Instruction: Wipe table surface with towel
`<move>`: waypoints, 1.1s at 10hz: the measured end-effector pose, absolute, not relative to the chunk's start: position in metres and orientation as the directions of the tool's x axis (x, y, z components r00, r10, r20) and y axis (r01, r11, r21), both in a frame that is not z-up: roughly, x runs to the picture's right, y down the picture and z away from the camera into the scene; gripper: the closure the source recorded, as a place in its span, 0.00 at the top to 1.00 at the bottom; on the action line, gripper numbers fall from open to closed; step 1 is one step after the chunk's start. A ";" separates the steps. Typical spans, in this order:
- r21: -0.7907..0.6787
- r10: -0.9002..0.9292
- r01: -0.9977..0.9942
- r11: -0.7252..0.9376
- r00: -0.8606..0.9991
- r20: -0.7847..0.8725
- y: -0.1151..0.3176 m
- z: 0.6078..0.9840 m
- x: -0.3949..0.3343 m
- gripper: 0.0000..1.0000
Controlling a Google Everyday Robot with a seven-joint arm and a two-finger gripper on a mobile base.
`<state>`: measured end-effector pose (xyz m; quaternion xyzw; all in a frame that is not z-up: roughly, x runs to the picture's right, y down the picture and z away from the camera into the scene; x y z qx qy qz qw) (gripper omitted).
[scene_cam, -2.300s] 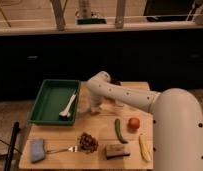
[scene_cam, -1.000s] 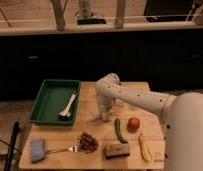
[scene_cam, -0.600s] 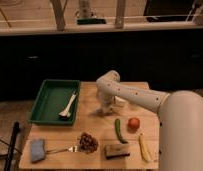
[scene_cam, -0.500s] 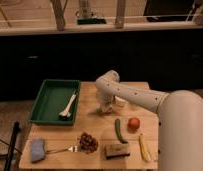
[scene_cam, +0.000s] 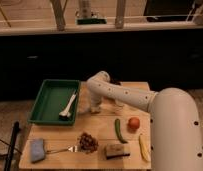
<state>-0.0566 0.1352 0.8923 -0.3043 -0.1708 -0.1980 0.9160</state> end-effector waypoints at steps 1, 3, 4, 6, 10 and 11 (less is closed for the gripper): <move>-0.477 -0.273 0.499 0.724 0.842 0.465 0.141 0.884 -0.065 0.00; -0.467 -0.295 0.549 0.693 0.807 0.511 0.158 0.860 -0.071 0.00; -0.475 -0.300 0.562 0.677 0.801 0.518 0.166 0.850 -0.065 0.00; -0.492 -0.307 0.579 0.650 0.792 0.527 0.177 0.832 -0.044 0.00; -0.554 -0.298 0.520 0.649 0.845 0.444 0.178 0.829 0.005 0.00; -0.564 -0.296 0.497 0.659 0.861 0.414 0.173 0.833 0.013 0.00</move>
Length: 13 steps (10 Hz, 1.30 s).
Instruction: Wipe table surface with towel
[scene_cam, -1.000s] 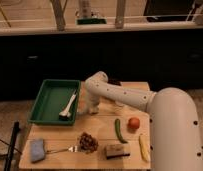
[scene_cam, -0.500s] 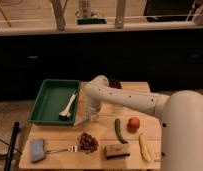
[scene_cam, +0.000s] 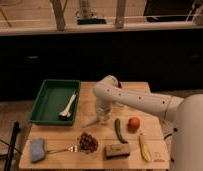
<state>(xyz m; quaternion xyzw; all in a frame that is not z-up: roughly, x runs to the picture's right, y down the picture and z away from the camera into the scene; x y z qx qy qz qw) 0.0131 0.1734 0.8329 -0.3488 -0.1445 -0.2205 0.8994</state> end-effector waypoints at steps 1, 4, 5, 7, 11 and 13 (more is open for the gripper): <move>-0.575 -0.296 0.467 0.672 0.881 0.370 0.164 0.841 0.024 0.00; -0.581 -0.283 0.406 0.705 0.913 0.294 0.143 0.865 0.035 0.00; -0.580 -0.273 0.389 0.715 0.920 0.281 0.137 0.875 0.034 0.00; -0.561 -0.254 0.367 0.742 0.928 0.271 0.127 0.893 0.025 0.00; -0.508 -0.250 0.411 0.758 0.901 0.355 0.124 0.898 -0.028 0.00; -0.476 -0.279 0.478 0.738 0.858 0.430 0.132 0.886 -0.052 0.00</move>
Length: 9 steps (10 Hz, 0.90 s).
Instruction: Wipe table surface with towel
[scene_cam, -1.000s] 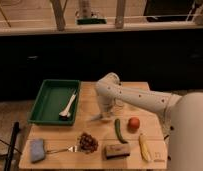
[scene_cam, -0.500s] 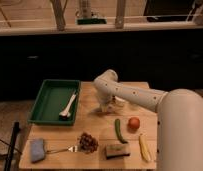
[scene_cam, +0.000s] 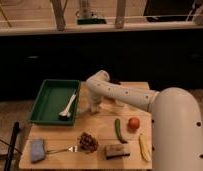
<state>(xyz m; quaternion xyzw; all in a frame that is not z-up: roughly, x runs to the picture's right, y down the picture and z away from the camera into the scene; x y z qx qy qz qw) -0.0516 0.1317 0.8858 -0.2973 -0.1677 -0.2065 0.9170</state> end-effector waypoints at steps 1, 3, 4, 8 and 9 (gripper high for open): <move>-0.469 -0.290 0.507 0.723 0.839 0.460 0.140 0.877 -0.057 0.00; -0.473 -0.311 0.555 0.684 0.809 0.499 0.156 0.859 -0.052 0.00; -0.479 -0.321 0.574 0.664 0.797 0.511 0.163 0.850 -0.046 0.00; -0.533 -0.345 0.585 0.611 0.803 0.486 0.174 0.834 -0.007 0.00; -0.549 -0.349 0.574 0.607 0.813 0.466 0.173 0.836 0.001 0.00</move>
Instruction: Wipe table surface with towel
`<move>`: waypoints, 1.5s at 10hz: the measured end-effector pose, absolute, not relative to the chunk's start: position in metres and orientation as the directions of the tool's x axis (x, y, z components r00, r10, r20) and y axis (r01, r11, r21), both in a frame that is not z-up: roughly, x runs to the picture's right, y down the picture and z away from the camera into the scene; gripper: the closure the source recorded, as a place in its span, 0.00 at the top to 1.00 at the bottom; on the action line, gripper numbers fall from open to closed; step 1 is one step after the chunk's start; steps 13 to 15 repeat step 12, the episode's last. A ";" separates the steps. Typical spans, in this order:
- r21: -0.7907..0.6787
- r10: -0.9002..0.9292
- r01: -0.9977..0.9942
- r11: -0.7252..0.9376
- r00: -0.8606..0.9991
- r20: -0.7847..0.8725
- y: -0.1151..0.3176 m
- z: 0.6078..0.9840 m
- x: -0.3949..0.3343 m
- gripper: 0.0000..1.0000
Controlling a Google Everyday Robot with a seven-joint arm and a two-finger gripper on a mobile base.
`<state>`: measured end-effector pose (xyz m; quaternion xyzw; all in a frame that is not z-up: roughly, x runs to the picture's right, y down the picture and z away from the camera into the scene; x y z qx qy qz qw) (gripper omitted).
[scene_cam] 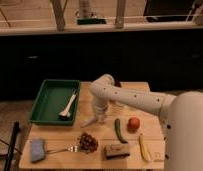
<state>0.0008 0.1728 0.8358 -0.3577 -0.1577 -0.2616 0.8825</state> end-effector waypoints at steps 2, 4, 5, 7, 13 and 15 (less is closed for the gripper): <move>-0.581 -0.370 0.545 0.605 0.838 0.401 0.165 0.844 0.015 0.00; -0.597 -0.386 0.513 0.617 0.858 0.339 0.152 0.856 0.021 0.00; -0.600 -0.394 0.498 0.627 0.866 0.307 0.143 0.866 0.023 0.00; -0.595 -0.399 0.481 0.644 0.875 0.274 0.134 0.880 0.017 0.00; -0.511 -0.386 0.521 0.684 0.852 0.353 0.128 0.888 -0.033 0.00; -0.511 -0.386 0.521 0.684 0.852 0.353 0.128 0.888 -0.033 0.00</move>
